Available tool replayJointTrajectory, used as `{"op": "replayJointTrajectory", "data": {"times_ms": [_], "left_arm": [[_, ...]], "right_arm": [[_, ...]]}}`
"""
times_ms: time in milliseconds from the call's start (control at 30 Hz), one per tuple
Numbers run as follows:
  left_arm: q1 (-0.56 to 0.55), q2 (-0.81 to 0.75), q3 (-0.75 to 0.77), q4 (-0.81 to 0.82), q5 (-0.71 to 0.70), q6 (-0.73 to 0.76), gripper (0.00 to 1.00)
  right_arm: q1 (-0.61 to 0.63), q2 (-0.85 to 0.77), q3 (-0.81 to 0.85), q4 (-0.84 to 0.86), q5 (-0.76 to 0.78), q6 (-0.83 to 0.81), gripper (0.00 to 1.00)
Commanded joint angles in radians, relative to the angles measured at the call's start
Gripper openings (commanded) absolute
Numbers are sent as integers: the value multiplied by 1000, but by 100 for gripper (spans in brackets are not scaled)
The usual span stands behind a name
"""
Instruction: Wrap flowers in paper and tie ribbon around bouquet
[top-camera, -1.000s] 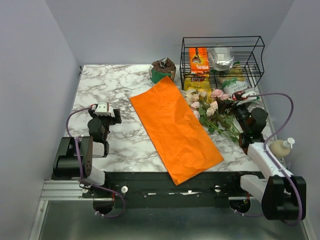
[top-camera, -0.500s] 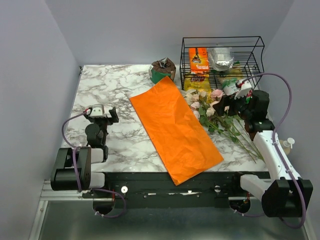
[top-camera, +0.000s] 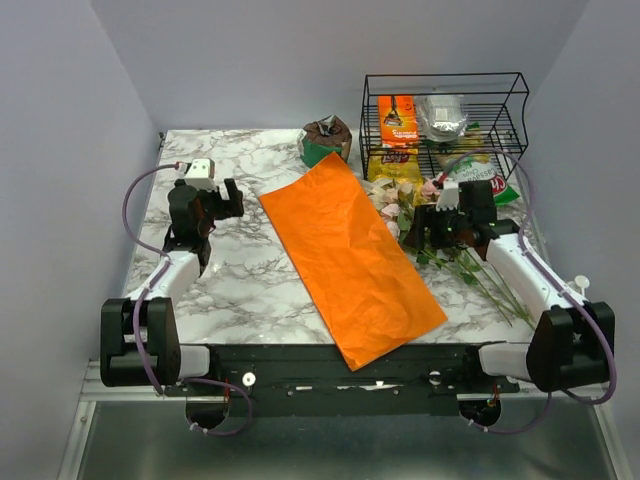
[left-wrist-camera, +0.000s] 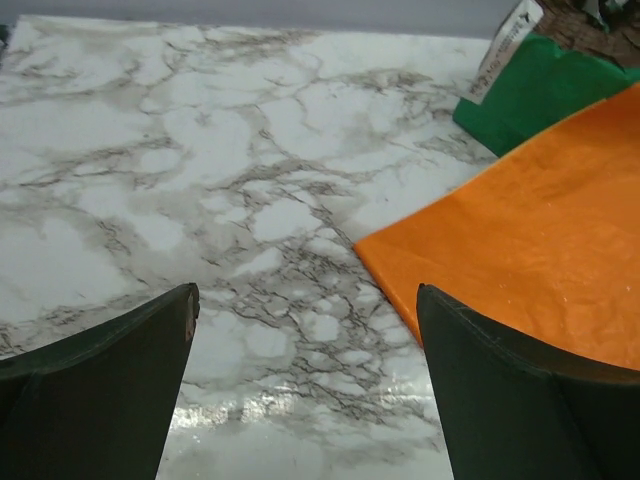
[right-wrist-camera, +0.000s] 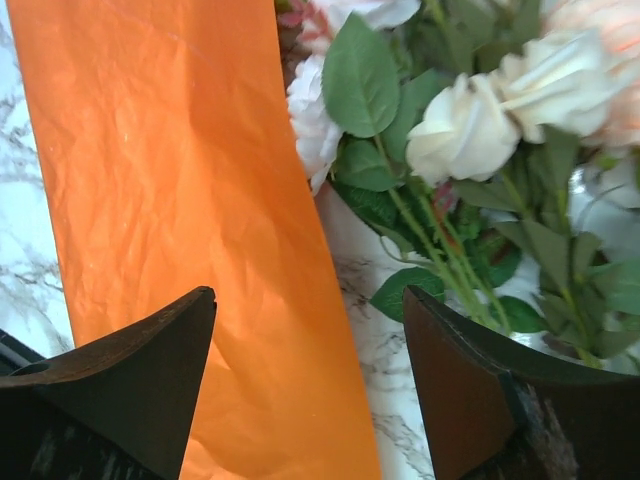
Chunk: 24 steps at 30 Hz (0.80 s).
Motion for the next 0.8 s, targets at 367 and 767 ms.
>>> {"op": "replayJointTrajectory", "data": {"times_ms": [367,767], "left_arm": [[-9,-144,349,-871,169,187,99],[-7,-179,412,-1043,257,276,90]], "right_arm": [[85,276,28,-42,-4,39,70],[144,314,38,1,-87,90,6]]}}
